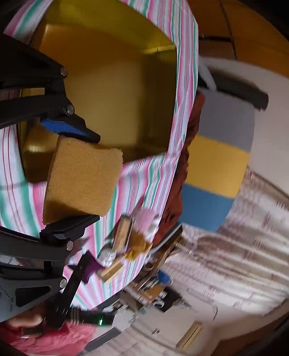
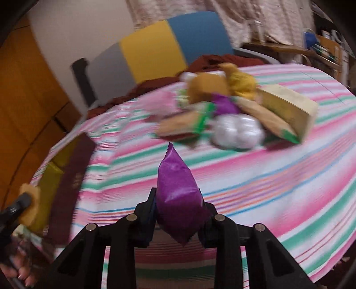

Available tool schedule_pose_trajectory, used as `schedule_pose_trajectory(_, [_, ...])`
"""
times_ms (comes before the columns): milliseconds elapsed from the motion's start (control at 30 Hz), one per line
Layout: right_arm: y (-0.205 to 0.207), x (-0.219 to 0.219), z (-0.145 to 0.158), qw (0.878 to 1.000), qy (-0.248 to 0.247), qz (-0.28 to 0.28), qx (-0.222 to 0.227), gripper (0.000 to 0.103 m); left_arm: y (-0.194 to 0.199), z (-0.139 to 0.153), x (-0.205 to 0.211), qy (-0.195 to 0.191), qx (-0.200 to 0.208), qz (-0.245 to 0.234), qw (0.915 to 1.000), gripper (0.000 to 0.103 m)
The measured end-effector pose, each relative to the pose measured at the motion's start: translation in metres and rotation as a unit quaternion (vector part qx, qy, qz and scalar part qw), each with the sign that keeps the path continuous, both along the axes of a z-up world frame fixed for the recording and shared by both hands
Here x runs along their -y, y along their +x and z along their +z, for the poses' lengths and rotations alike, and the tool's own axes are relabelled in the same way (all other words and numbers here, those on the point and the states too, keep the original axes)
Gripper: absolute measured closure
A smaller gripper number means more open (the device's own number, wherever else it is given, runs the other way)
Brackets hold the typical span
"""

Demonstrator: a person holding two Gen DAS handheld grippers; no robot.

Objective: Organize objects
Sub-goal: 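Carry sponge and purple packet to the gold tray and release both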

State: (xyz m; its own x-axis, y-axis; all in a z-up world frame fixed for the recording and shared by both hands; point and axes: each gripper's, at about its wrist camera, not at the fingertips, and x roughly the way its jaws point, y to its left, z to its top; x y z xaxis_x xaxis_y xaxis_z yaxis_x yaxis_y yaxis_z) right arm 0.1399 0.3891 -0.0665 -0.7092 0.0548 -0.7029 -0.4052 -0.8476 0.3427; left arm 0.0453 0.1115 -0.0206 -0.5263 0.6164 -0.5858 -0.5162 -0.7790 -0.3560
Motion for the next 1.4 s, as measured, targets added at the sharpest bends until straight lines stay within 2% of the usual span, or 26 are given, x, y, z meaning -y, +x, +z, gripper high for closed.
schedule_pose_trajectory(200, [-0.029, 0.065, 0.039, 0.994, 0.005, 0.103, -0.042, 0.074, -0.021, -0.007, 0.035, -0.025, 0.009, 0.048, 0.9985, 0.04])
schedule_pose_trajectory(433, [-0.071, 0.158, 0.054, 0.97, 0.005, 0.236, -0.049, 0.073, -0.043, -0.016, 0.077, -0.071, 0.027, 0.103, 0.9918, 0.04])
schedule_pose_trajectory(633, [-0.105, 0.209, 0.044, 0.957, 0.013, 0.29, -0.018, 0.073, -0.058, -0.029, 0.109, -0.092, 0.04, 0.143, 0.9846, 0.039])
schedule_pose_trajectory(800, [-0.126, 0.228, 0.031, 0.953, 0.008, 0.302, 0.005, 0.073, -0.068, -0.038, 0.123, -0.11, 0.048, 0.166, 0.9789, 0.038])
schedule_pose_trajectory(867, [-0.132, 0.234, 0.027, 0.953, 0.006, 0.304, 0.012, 0.073, -0.072, -0.042, 0.128, -0.105, 0.061, 0.172, 0.9776, 0.035])
schedule_pose_trajectory(933, [-0.136, 0.237, 0.024, 0.952, 0.007, 0.306, 0.017, 0.073, -0.074, -0.043, 0.134, -0.096, 0.078, 0.188, 0.9744, 0.019])
schedule_pose_trajectory(1000, [-0.138, 0.241, 0.022, 0.951, 0.006, 0.309, 0.021, 0.073, -0.074, -0.038, 0.141, -0.073, 0.087, 0.207, 0.9717, 0.01])
schedule_pose_trajectory(1100, [-0.14, 0.246, 0.019, 0.948, 0.006, 0.316, 0.028, 0.073, -0.07, -0.024, 0.154, -0.042, 0.078, 0.236, 0.9676, 0.005])
schedule_pose_trajectory(1200, [-0.143, 0.253, 0.015, 0.946, 0.0, 0.323, 0.034, 0.073, -0.063, -0.008, 0.168, -0.027, 0.056, 0.281, 0.9576, 0.001])
schedule_pose_trajectory(1300, [-0.151, 0.263, 0.013, 0.943, -0.017, 0.332, 0.032, 0.072, -0.058, 0.006, 0.183, -0.013, 0.041, 0.324, 0.9449, 0.0])
schedule_pose_trajectory(1400, [-0.154, 0.271, 0.012, 0.941, -0.024, 0.336, 0.036, 0.062, -0.054, 0.012, 0.192, -0.001, 0.035, 0.341, 0.9394, 0.0])
